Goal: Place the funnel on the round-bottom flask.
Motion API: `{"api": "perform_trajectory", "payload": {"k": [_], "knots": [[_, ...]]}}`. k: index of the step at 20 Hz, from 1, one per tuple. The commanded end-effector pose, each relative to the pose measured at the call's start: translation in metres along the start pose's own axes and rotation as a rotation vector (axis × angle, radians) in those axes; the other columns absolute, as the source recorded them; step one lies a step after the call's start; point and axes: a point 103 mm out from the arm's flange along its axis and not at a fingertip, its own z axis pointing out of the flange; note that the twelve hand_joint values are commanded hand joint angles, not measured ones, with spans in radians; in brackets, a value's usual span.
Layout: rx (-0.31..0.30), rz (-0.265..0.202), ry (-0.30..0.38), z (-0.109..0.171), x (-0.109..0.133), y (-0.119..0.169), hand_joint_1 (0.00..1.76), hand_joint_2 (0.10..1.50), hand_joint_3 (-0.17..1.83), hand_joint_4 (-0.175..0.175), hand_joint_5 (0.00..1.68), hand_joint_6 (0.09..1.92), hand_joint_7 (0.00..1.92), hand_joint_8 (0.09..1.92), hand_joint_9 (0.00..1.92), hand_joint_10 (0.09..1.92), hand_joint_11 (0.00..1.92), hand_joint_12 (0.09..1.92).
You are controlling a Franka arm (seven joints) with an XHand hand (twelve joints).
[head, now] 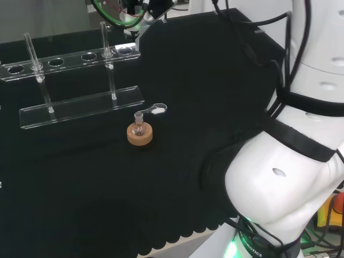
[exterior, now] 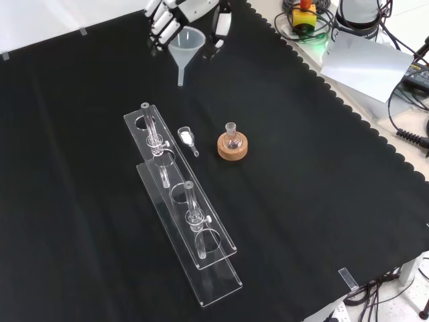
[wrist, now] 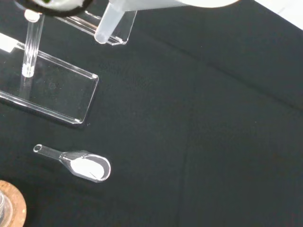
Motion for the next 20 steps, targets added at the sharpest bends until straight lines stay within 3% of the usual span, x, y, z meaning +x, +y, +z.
{"api": "perform_trajectory", "payload": {"k": [1, 9, 20], "knots": [[0.003, 0.031, -0.003, 0.018, 0.014, -0.053, 0.94, 0.82, 0.66, -0.013, 0.7, 0.62, 0.64, 0.66, 1.03, 0.43, 0.58, 1.26], [0.029, 0.01, -0.014, 0.041, 0.029, -0.07, 0.94, 0.82, 0.66, -0.013, 0.7, 0.64, 0.65, 0.66, 1.03, 0.43, 0.58, 1.26], [0.065, -0.018, -0.013, 0.063, 0.044, -0.07, 0.93, 0.82, 0.67, -0.013, 0.7, 0.65, 0.65, 0.66, 1.02, 0.42, 0.59, 1.25]]}}
